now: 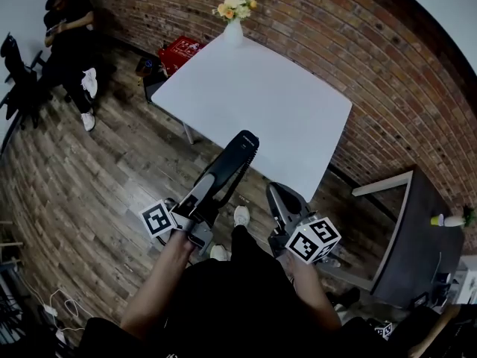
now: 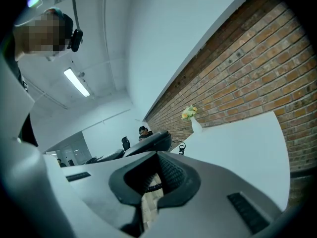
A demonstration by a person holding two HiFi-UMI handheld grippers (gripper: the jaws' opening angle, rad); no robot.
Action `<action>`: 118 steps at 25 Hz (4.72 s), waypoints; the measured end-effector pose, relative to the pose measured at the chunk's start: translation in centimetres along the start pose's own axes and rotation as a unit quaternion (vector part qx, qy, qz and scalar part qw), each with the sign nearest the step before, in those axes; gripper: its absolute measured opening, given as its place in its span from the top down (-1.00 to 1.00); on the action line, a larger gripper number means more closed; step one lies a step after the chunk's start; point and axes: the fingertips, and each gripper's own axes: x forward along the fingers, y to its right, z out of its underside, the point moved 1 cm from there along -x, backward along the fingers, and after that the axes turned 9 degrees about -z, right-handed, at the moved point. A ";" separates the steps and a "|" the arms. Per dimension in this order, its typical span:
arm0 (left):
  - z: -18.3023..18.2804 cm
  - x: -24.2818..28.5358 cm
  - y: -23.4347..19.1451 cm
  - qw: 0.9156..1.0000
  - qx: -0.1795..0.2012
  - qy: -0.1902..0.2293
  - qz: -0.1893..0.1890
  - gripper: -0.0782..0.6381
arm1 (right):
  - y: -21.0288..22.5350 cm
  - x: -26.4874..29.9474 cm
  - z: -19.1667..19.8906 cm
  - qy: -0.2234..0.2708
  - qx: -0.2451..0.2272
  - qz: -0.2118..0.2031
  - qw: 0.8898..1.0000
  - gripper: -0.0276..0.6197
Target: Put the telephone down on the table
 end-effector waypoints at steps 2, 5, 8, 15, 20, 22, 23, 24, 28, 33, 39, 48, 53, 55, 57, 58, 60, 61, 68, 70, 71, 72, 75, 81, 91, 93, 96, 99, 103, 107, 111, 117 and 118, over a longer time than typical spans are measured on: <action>-0.7 1.3 -0.2 1.000 0.001 0.003 -0.002 0.12 | 1.4 0.8 -0.5 -0.001 0.005 -0.003 1.000 0.85; -1.8 3.3 -0.5 1.000 0.003 0.005 -0.010 0.12 | 3.4 2.3 -1.5 -0.003 0.011 -0.010 1.000 0.85; -2.9 5.3 -0.8 1.000 0.004 0.012 -0.012 0.12 | 5.3 3.8 -2.6 -0.008 0.014 -0.019 1.000 0.85; -4.8 9.6 -1.4 0.999 0.004 0.029 -0.022 0.12 | 10.1 6.7 -4.7 -0.028 0.023 -0.037 0.999 0.85; -5.9 11.9 -1.9 0.999 0.002 0.043 -0.032 0.12 | 12.9 8.7 -6.0 -0.034 0.032 -0.052 0.998 0.85; -6.1 12.8 -2.1 0.998 0.001 0.048 -0.033 0.12 | 14.0 9.3 -6.4 -0.038 0.036 -0.061 0.997 0.85; -6.2 13.2 -2.1 0.998 0.001 0.050 -0.033 0.12 | 14.4 9.6 -6.6 -0.040 0.038 -0.067 0.996 0.85; -6.3 13.6 -2.2 0.998 0.002 0.053 -0.033 0.12 | 14.8 9.9 -6.8 -0.041 0.040 -0.074 0.996 0.85; -7.0 14.9 -2.4 0.998 0.005 0.060 -0.033 0.12 | 16.4 11.1 -7.6 -0.036 0.052 -0.089 0.994 0.85; -7.6 15.7 -2.6 0.997 0.000 0.063 -0.034 0.12 | 17.0 11.9 -8.1 -0.030 0.070 -0.099 0.992 0.85; -9.0 16.9 -3.5 0.998 -0.013 0.053 -0.029 0.12 | 16.8 13.3 -7.8 -0.029 0.096 -0.105 0.989 0.85; -12.4 21.1 -5.6 0.999 -0.021 -0.020 -0.026 0.12 | 18.9 16.3 -8.2 -0.009 0.105 -0.066 0.992 0.84; -14.4 23.7 -6.4 0.998 -0.023 -0.064 -0.020 0.12 | 20.9 18.5 -9.0 0.001 0.102 -0.027 0.994 0.84; -15.2 24.8 -6.7 0.996 -0.024 -0.081 -0.017 0.12 | 21.7 19.3 -9.3 0.003 0.099 -0.012 0.995 0.84; -15.9 25.9 -7.0 0.995 -0.025 -0.097 -0.014 0.12 | 22.3 20.0 -9.5 0.006 0.095 0.002 0.995 0.84; -16.3 26.4 -7.2 0.994 -0.025 -0.106 -0.013 0.12 | 22.6 20.4 -9.7 0.007 0.092 0.008 0.996 0.84; -17.1 27.3 -7.6 0.992 -0.027 -0.123 -0.013 0.12 | 23.0 21.0 -9.9 0.003 0.076 0.017 0.997 0.84; -17.4 27.7 -7.9 0.991 -0.028 -0.132 -0.014 0.12 | 23.0 21.3 -10.0 -0.002 0.061 0.020 0.998 0.84; -19.9 29.9 -11.3 0.979 -0.028 -0.203 -0.023 0.12 | 24.2 24.2 -10.4 -0.109 -0.094 0.018 0.989 0.61; -19.9 30.5 -12.3 0.973 -0.026 -0.229 -0.026 0.12 | 25.0 24.7 -10.1 -0.135 -0.116 0.022 0.984 0.53; -19.9 30.7 -12.9 0.970 -0.026 -0.242 -0.027 0.12 | 25.3 24.9 -9.8 -0.148 -0.128 0.024 0.980 0.48; -20.0 30.9 -13.5 0.966 -0.028 -0.254 -0.029 0.12 | 25.7 25.2 -9.6 -0.163 -0.140 0.025 0.976 0.43; -20.2 31.3 -15.2 0.955 -0.031 -0.292 -0.038 0.12 | 26.9 26.0 -8.5 -0.208 -0.173 0.024 0.963 0.31; -20.2 32.3 -17.9 0.924 -0.028 -0.378 -0.044 0.12 | 28.8 26.4 -6.7 -0.273 -0.226 0.006 0.935 0.11; -17.9 35.1 -19.4 0.861 -0.013 -0.508 -0.014 0.12 | 31.6 26.4 -2.8 -0.401 -0.335 -0.040 0.852 -0.11; -17.4 35.3 -19.6 0.852 -0.016 -0.523 -0.011 0.12 | 32.0 26.3 -2.1 -0.414 -0.339 -0.044 0.844 -0.11; -16.5 35.7 -19.8 0.841 -0.017 -0.540 -0.007 0.12 | 32.6 26.0 -1.1 -0.434 -0.341 -0.052 0.832 -0.11; -15.8 35.8 -20.1 0.831 -0.015 -0.556 -0.005 0.12 | 33.0 25.8 0.1 -0.451 -0.340 -0.056 0.823 -0.11; -15.2 36.0 -20.2 0.821 -0.014 -0.571 -0.002 0.12 | 33.2 25.8 1.2 -0.469 -0.346 -0.062 0.810 -0.10; -14.9 36.3 -20.0 0.815 -0.016 -0.579 0.006 0.12 | 33.5 25.7 1.8 -0.479 -0.352 -0.065 0.801 -0.02; -14.8 36.6 -20.2 0.814 -0.026 -0.581 -0.003 0.12 | 33.8 25.6 1.9 -0.473 -0.340 -0.064 0.810 0.00; -15.3 37.3 -20.5 0.815 -0.013 -0.579 -0.011 0.08 | 34.5 25.9 1.9 -0.451 -0.337 -0.048 0.825 0.00; -15.5 37.4 -20.6 0.816 -0.007 -0.578 -0.014 0.00 | 34.7 26.0 1.9 -0.449 -0.336 -0.045 0.827 0.00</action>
